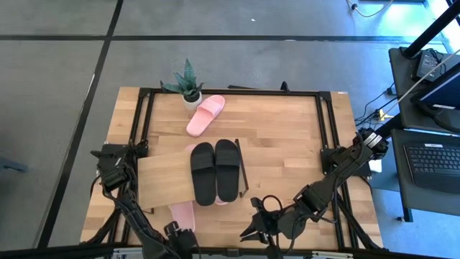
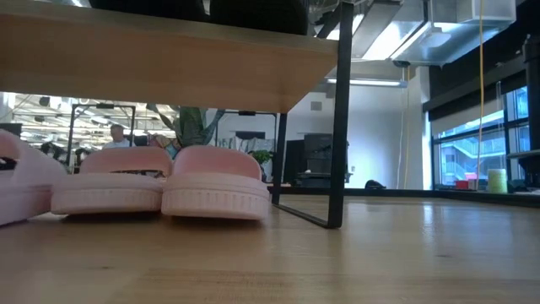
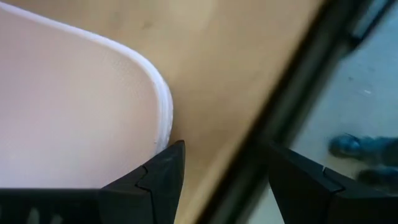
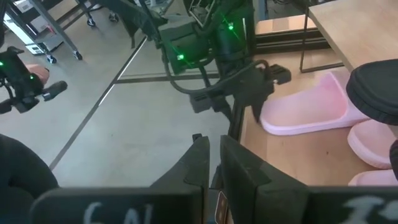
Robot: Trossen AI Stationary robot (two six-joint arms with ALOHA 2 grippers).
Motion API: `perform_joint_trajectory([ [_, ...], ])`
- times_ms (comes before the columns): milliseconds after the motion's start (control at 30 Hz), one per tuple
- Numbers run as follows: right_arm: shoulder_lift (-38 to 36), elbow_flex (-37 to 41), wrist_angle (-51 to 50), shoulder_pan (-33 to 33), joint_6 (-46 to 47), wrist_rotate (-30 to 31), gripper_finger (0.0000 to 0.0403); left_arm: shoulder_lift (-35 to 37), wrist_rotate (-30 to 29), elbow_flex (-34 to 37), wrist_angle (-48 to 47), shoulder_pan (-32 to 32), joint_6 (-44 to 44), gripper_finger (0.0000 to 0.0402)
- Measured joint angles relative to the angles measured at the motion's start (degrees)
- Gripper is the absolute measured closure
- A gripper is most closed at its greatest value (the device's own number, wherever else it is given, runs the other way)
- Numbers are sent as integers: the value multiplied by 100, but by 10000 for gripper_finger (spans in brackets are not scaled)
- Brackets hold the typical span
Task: Pick and place slides into the shelf
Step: Put the pink slide under the shelf, then adjust the shelf
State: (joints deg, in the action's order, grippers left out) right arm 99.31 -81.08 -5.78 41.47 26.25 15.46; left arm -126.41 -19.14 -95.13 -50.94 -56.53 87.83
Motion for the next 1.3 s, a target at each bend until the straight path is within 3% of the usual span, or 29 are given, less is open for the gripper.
perform_joint_trajectory([
  [367,0,0,-7,-44,-147,0,361,0,-236,4,-1052,31,766,193],
  [733,0,0,-8,-120,-187,0,361,0,-233,4,-1672,348,763,193],
  [1000,0,0,-9,-118,-128,0,361,0,353,-12,-1741,267,777,193],
  [1300,0,0,-11,-118,-127,0,361,2,321,-807,-1758,-164,962,193],
])
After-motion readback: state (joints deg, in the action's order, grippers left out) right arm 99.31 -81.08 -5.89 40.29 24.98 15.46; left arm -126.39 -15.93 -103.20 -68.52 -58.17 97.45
